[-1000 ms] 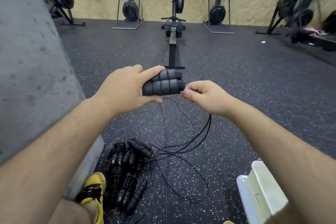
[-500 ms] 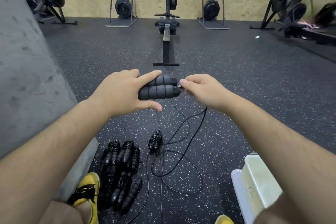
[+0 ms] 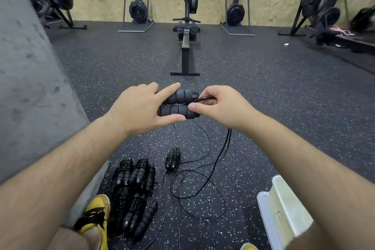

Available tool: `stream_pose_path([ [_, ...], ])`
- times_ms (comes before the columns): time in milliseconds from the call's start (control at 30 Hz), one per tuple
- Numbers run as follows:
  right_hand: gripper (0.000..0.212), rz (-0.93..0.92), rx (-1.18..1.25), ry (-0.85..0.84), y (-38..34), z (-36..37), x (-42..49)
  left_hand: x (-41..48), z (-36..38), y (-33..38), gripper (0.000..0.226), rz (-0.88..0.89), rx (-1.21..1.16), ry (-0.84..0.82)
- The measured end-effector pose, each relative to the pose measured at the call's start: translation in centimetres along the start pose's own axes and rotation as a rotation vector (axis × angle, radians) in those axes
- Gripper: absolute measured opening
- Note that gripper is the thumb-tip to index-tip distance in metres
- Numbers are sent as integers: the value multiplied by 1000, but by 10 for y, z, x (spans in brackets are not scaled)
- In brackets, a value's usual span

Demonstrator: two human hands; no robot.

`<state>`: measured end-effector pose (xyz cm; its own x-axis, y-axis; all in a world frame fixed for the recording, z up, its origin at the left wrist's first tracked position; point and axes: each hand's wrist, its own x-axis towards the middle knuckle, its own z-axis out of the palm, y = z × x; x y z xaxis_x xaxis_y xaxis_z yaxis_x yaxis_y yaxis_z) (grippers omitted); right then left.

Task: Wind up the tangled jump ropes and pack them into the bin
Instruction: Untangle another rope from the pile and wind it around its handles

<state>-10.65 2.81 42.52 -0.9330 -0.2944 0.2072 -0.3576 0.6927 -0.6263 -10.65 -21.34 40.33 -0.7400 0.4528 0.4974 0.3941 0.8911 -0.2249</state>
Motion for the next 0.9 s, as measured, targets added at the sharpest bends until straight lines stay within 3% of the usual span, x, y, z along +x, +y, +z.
stream_pose_path([
  [233,21,-246,-428,73,-11,9,0,-2,3,0,84,-79,22,-36],
  [400,25,-392,-585,80,-20,5,-1,-1,2,4,77,-103,-9,-97],
  [733,19,-377,-477,43,-16,-7,5,-10,13,15,77,-17,-89,-147],
  [900,5,-294,-229,-58,-1,-18,13,-14,9,17,79,74,-251,-144],
])
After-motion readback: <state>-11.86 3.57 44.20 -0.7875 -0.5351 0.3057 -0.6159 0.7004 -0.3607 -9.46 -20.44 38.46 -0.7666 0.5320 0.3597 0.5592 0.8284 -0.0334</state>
